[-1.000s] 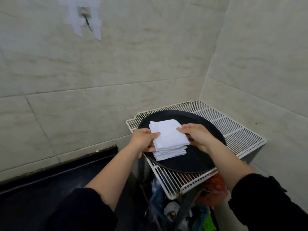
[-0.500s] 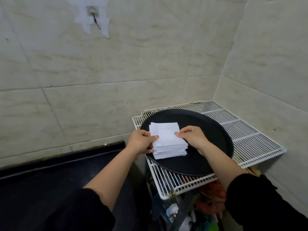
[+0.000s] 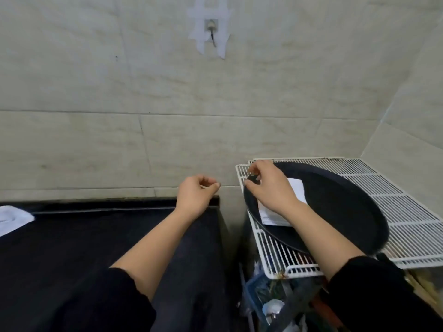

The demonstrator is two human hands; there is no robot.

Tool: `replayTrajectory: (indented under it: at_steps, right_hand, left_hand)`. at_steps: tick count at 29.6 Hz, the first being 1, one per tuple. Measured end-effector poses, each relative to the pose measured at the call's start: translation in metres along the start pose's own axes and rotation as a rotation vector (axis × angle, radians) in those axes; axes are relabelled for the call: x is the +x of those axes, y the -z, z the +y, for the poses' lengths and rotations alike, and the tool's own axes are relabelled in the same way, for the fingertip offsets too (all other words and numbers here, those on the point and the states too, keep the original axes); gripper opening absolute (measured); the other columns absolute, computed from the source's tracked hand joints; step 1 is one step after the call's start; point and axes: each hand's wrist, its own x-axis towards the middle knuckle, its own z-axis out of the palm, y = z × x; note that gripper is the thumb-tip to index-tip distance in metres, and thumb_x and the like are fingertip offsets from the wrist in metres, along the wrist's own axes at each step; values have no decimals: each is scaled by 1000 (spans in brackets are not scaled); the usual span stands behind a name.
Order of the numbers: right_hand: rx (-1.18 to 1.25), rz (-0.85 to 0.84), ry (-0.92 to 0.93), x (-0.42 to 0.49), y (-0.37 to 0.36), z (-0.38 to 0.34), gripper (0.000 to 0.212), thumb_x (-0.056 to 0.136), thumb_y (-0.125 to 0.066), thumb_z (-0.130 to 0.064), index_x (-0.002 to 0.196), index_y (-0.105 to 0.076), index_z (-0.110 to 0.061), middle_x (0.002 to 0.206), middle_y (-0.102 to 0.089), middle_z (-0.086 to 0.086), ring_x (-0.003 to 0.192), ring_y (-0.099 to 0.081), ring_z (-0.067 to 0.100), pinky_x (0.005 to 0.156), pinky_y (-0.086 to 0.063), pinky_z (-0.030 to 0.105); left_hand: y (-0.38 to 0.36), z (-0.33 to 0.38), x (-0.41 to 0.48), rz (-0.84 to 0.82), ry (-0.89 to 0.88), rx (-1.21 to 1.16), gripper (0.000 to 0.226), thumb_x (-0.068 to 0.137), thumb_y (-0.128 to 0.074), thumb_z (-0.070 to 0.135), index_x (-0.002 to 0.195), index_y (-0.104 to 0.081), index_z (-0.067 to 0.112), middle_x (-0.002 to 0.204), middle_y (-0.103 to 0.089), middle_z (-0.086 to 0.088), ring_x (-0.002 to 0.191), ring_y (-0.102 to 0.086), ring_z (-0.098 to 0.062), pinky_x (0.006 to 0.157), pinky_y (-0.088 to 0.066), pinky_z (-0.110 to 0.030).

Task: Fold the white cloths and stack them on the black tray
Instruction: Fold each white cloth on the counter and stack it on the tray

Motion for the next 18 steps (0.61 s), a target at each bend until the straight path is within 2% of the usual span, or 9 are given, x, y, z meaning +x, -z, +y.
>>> replayTrajectory:
  at_steps: [3, 6, 12, 18]
  right_hand:
    - [-25, -115, 82, 5, -34, -37, 29, 85, -64, -22, 111, -59, -12, 113, -57, 6, 106, -55, 23, 87, -41, 30]
    - [-48, -252, 152, 2, -71, -81, 32, 89, -61, -27, 117, -56, -13, 121, -55, 7, 113, -52, 24, 92, -42, 35]
    - [-102, -476, 319, -30, -158, -185, 35, 89, -62, -31, 119, -53, -15, 122, -54, 7, 114, -52, 26, 92, -45, 36]
    - [-117, -558, 377, -65, -229, -287, 37, 90, -60, -29, 122, -52, -15, 125, -52, 5, 117, -50, 25, 94, -45, 37]
  left_hand:
    - [43, -20, -9, 94, 11, 113, 9, 87, -68, 26, 84, -68, 16, 76, -63, 7, 69, -57, -11, 66, -39, -23]
    - [87, -51, -25, 168, 60, 211, 11, 87, -68, 25, 86, -70, 14, 79, -65, 5, 76, -60, -12, 69, -39, -21]
    - [187, -140, -82, 221, 258, 320, 13, 87, -66, 30, 82, -67, 17, 81, -68, 2, 78, -62, -14, 66, -42, -24]
    - [294, -205, -129, 258, 349, 360, 14, 87, -65, 28, 83, -69, 15, 82, -70, -1, 81, -64, -18, 69, -47, -26]
